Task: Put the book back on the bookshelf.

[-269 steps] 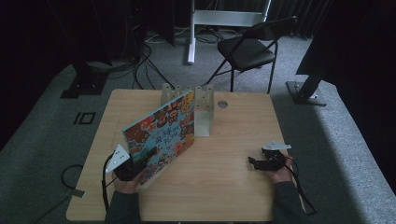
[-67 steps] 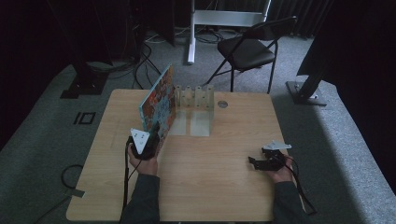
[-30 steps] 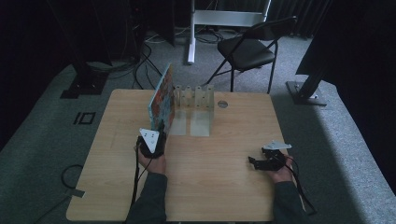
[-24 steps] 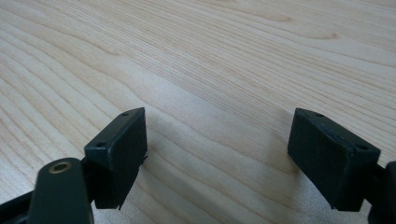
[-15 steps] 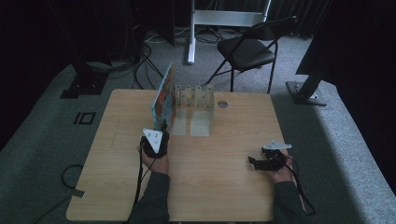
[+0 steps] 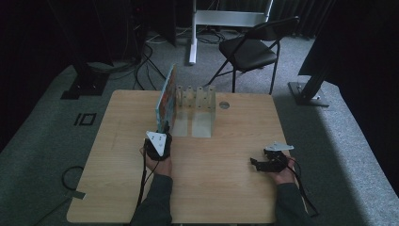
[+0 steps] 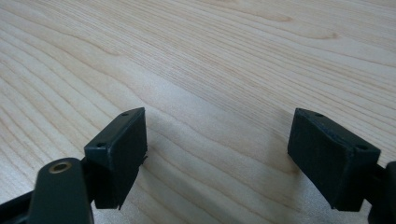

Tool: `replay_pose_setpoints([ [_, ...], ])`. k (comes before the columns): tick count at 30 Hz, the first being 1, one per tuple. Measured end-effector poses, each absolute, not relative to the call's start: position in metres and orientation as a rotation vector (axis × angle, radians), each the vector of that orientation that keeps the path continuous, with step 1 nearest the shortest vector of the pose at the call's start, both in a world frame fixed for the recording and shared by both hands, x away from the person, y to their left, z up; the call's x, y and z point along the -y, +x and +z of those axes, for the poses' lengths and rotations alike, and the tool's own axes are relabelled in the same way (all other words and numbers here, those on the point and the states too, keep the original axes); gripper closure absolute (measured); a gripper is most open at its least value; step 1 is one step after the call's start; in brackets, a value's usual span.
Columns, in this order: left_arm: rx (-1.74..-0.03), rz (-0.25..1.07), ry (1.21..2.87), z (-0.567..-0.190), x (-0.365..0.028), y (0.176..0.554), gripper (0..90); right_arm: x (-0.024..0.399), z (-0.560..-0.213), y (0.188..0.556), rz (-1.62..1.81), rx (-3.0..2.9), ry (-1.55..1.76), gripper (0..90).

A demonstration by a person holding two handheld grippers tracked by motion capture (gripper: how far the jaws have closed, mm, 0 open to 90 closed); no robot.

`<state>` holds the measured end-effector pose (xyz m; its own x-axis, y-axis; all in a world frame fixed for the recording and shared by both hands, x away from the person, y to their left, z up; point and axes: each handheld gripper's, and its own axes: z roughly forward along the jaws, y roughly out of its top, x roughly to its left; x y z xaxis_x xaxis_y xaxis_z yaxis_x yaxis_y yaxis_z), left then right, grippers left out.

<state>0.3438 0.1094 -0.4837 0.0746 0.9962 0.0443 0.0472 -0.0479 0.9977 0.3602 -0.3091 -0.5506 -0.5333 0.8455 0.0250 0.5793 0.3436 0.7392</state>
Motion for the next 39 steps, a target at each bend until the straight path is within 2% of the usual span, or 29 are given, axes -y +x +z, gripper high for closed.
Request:
replay_pose_setpoints([
  [39, -1.187, 1.103, 1.334, -0.49, -0.125, 0.334, 80.2, 0.309, -0.551, 0.36, 1.011, -2.25, 1.255, 19.5],
])
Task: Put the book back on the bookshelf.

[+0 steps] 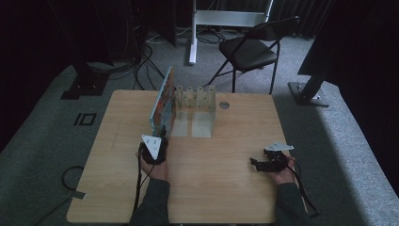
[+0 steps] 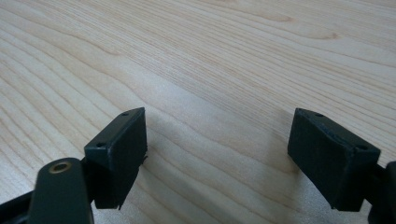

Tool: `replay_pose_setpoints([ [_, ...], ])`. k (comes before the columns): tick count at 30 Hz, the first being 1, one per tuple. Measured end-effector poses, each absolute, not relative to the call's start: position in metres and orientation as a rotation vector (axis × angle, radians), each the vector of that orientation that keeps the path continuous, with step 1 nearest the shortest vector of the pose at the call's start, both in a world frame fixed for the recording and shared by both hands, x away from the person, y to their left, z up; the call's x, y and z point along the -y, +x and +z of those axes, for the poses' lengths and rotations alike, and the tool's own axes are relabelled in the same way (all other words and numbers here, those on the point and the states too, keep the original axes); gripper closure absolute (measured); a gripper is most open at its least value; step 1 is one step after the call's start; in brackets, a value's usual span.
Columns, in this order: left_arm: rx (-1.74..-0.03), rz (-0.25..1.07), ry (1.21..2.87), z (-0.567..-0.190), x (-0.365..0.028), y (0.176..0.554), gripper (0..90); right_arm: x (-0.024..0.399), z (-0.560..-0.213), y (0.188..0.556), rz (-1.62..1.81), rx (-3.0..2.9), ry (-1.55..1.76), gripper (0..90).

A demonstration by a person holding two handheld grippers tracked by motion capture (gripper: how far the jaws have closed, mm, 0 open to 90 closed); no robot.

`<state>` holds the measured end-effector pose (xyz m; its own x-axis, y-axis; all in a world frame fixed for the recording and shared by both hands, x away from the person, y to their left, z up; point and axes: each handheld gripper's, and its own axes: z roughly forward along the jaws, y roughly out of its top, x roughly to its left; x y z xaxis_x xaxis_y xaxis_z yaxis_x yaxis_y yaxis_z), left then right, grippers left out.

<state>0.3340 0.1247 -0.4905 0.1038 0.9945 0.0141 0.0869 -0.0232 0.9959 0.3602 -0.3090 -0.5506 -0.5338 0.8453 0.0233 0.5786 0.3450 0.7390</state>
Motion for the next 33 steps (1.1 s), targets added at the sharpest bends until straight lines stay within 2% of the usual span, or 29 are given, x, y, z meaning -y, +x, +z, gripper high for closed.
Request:
replay_pose_setpoints([
  [33, -1.2, 1.069, 1.346, -0.5004, -0.1336, 0.3287, 79.5, 0.3087, -0.5506, 0.36, 1.007, -2.25, 1.253, 19.5],
])
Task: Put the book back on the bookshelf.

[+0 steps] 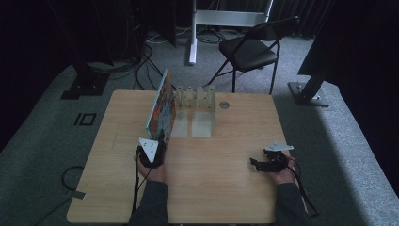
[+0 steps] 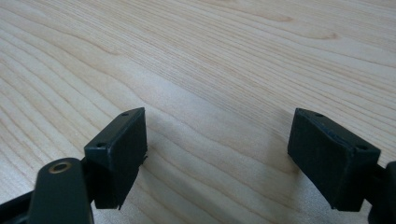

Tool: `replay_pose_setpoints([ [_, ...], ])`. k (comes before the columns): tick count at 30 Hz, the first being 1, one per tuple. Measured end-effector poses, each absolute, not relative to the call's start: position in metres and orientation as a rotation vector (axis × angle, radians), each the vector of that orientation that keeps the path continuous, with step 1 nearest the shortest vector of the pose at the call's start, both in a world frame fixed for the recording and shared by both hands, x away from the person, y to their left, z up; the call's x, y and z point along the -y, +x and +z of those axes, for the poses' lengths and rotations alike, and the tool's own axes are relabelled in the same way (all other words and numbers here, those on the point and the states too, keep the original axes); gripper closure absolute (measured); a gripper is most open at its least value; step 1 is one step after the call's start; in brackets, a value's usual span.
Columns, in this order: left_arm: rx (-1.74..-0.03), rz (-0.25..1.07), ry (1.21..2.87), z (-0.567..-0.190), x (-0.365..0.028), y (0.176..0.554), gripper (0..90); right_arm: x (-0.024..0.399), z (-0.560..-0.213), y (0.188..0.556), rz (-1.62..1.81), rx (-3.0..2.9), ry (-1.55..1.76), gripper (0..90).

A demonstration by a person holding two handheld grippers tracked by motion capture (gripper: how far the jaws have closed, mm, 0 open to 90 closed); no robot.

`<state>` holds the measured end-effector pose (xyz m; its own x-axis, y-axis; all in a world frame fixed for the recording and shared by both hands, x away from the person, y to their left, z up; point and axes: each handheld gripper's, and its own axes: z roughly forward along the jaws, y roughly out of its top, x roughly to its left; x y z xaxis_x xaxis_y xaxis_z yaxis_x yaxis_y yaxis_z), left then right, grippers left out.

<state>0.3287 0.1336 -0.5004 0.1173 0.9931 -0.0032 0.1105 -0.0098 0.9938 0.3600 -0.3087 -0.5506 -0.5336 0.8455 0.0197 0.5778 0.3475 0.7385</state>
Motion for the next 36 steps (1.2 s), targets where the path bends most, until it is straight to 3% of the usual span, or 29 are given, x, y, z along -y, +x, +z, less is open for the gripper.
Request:
replay_pose_setpoints([
  [21, -1.165, 1.084, 1.391, -0.501, -0.141, 0.33, 76.8, 0.309, -0.551, 0.36, 1.007, -2.25, 1.253, 19.5],
  [36, -1.1, 0.962, 1.483, -0.501, -0.151, 0.33, 63.5, 0.308, -0.551, 0.36, 1.005, -2.25, 1.252, 19.5],
])
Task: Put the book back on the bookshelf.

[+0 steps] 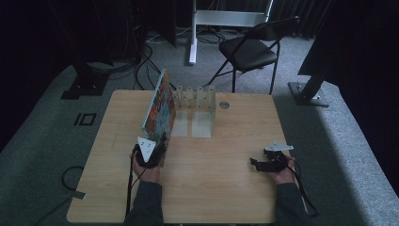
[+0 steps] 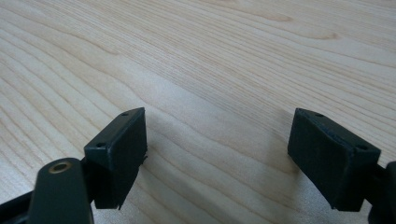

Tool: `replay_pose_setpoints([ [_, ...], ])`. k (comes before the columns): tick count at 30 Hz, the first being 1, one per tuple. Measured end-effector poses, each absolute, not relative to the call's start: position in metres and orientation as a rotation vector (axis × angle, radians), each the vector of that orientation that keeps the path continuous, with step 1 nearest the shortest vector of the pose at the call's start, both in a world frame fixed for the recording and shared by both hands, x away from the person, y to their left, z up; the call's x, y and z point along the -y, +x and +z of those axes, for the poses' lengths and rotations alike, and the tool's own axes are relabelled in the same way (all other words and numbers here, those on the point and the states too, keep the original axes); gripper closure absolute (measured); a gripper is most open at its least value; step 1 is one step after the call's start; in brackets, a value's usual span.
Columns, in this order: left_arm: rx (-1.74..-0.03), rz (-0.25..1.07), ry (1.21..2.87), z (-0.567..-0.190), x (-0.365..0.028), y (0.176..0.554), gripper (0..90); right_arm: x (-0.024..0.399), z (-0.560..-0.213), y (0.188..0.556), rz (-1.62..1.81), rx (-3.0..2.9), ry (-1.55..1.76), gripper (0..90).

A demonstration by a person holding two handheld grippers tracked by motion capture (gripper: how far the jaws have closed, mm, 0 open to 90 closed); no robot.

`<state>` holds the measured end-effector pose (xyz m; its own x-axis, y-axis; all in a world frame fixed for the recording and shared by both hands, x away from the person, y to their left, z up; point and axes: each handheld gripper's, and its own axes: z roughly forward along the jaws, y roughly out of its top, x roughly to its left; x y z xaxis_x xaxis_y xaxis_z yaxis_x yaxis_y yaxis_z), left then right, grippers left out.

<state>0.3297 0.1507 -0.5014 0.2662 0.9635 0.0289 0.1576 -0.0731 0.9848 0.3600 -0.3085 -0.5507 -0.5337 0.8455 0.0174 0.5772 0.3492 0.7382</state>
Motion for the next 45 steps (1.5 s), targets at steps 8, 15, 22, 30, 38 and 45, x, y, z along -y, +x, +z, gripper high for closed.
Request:
replay_pose_setpoints([
  [8, -1.062, 0.902, 1.524, -0.501, -0.158, 0.328, 58.2, 0.308, -0.551, 0.36, 1.003, -2.25, 1.249, 19.5],
  [15, -1.03, 0.853, 1.565, -0.499, -0.165, 0.325, 54.5, 0.308, -0.551, 0.36, 1.001, -2.25, 1.248, 19.5],
  [22, -1.01, 0.831, 1.599, -0.498, -0.17, 0.322, 52.5, 0.308, -0.551, 0.36, 0.999, -2.25, 1.247, 19.5],
  [30, -0.987, 0.815, 1.648, -0.498, -0.175, 0.318, 51.8, 0.308, -0.551, 0.36, 0.998, -2.25, 1.246, 19.5],
  [38, -0.966, 0.787, 1.68, -0.498, -0.181, 0.315, 51.6, 0.308, -0.551, 0.36, 0.998, -2.251, 1.246, 19.5],
  [45, -0.943, 0.748, 1.693, -0.495, -0.191, 0.314, 51.5, 0.308, -0.551, 0.36, 0.997, -2.251, 1.245, 19.5],
])
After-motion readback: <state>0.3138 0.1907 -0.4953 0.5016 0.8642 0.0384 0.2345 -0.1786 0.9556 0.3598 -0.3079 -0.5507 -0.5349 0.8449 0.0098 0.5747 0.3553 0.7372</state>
